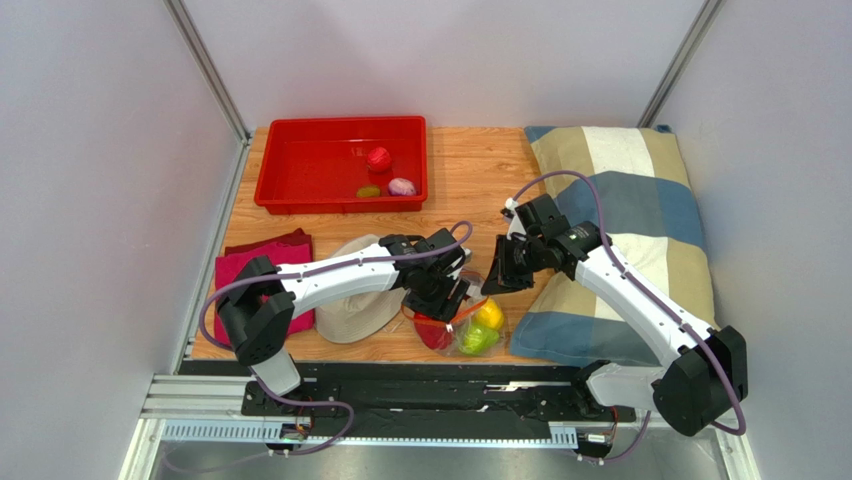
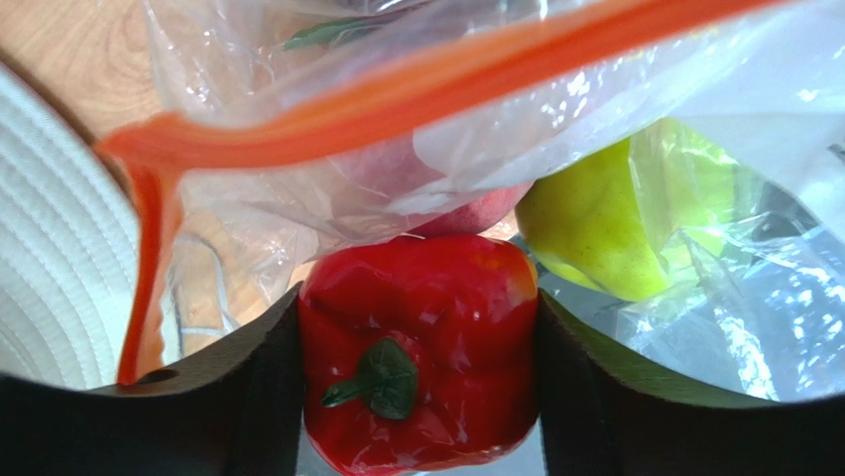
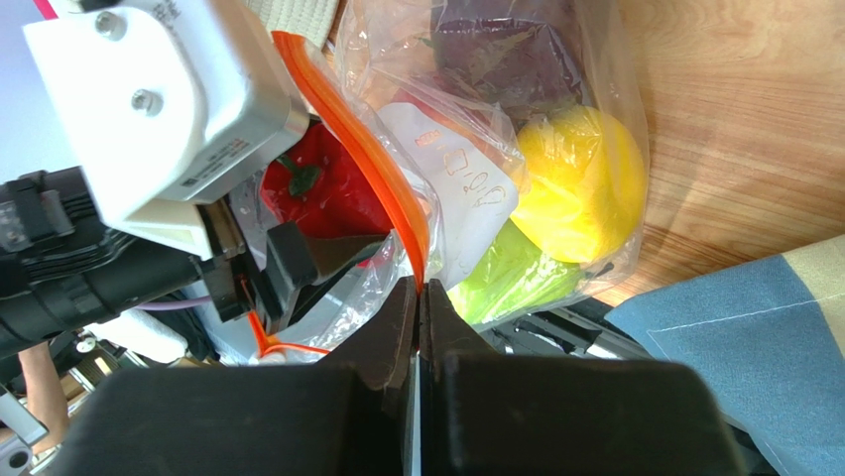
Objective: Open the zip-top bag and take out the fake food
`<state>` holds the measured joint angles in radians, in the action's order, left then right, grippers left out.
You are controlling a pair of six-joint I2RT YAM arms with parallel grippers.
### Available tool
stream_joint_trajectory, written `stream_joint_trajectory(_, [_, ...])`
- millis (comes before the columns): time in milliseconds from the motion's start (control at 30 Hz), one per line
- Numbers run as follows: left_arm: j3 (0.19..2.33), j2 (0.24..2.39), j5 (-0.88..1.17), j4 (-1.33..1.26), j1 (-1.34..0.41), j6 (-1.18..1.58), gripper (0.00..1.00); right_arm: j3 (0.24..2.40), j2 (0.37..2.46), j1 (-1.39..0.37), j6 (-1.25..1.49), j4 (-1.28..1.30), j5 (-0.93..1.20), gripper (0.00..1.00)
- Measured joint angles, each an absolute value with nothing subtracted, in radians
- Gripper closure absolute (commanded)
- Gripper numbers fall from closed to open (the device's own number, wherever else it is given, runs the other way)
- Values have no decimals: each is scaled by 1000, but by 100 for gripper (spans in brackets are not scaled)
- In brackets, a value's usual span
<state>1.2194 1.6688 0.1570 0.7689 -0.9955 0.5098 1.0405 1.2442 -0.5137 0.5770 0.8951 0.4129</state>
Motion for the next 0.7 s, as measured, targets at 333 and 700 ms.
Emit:
stream_joint_trajectory(333, [1259, 1694, 142, 770, -996, 487, 100, 1040, 1244, -514, 560, 896, 398, 100])
stream_joint_trajectory(700, [1395, 1485, -115, 731, -995, 437, 100, 1040, 1244, -514, 533, 900, 375, 100])
